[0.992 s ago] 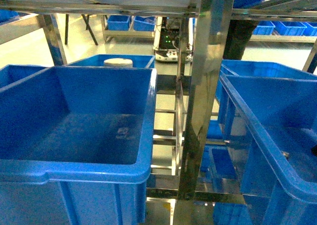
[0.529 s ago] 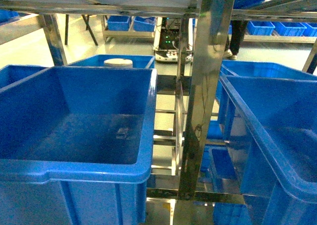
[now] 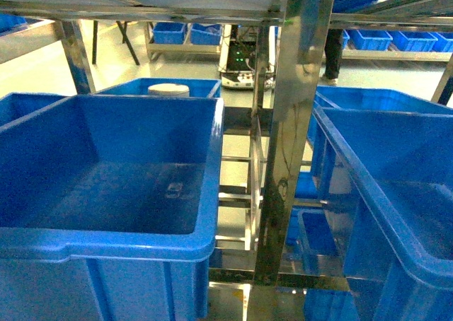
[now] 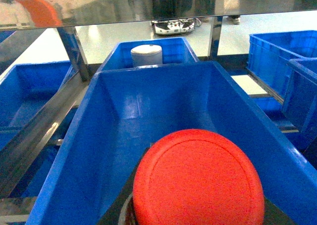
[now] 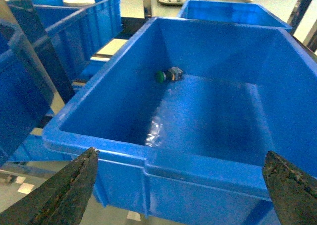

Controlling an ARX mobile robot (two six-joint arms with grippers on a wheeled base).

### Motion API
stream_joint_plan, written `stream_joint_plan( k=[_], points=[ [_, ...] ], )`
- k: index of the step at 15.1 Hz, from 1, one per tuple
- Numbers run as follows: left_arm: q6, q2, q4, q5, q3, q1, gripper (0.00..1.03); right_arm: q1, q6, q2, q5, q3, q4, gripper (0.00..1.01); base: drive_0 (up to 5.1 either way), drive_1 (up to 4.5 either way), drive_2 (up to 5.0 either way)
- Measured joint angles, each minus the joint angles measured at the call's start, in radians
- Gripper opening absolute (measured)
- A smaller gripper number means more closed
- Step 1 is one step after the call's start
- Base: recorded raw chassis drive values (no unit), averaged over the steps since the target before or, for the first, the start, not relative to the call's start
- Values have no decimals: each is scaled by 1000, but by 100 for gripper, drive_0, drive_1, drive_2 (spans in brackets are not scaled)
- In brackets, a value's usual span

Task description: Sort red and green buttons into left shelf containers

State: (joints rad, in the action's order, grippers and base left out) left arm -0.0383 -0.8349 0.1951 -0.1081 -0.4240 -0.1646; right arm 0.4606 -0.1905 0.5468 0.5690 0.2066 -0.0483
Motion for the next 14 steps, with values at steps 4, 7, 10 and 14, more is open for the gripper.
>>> stream_joint_plan(
  k=[4,7,10,14],
  points=[
    [1,0,-1,1,0,2,25,19,-24,27,-12,0,12,98,0,0,0],
    [3,-61,16,38,0,33,25,19,-24,26,-13,0,12,98,0,0,0],
    [-19,-129,5,74,-14,38,25,19,-24,26,-13,0,12,98,0,0,0],
    [-98,-356,85,154,-96,60,25,19,-24,26,-13,0,12,98,0,0,0]
  ],
)
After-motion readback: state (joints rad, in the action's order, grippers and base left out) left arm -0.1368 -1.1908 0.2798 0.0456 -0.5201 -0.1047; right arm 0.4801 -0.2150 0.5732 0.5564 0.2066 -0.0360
